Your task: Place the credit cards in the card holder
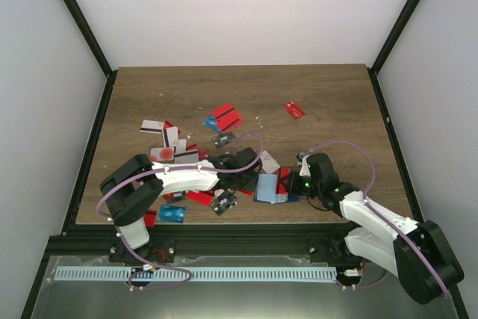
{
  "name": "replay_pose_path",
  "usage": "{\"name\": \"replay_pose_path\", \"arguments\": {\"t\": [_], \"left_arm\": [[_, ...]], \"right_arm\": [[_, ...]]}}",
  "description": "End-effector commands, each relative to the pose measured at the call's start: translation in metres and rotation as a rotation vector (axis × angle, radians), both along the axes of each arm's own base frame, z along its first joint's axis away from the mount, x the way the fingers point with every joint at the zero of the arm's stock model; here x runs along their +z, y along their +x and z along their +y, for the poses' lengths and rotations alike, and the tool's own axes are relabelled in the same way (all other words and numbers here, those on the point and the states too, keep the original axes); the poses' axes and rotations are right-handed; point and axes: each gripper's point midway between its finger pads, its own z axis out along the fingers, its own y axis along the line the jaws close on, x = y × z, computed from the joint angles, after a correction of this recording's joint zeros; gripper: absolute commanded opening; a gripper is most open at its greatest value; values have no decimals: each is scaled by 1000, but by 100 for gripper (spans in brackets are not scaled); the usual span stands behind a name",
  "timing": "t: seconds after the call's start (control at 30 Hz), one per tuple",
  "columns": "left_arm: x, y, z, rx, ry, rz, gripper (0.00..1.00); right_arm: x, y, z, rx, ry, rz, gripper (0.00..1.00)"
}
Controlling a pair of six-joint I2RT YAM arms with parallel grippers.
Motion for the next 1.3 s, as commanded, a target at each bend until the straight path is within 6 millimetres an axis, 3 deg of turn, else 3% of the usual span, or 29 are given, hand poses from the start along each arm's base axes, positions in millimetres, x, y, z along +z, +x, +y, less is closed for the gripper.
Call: {"name": "replay_pose_path", "arguments": {"t": [0.0, 0.77, 1.27], "left_arm": [[-7, 0, 0, -5, 14, -6, 4], [-11, -1, 0, -4, 13, 4, 4], [-15, -4, 3, 7, 13, 16, 4]], "right_arm": [[0, 1, 6, 33, 35, -14, 1], [-34, -21, 18, 51, 139, 165, 1], [-50, -23, 21, -24, 193, 280, 1]]}}
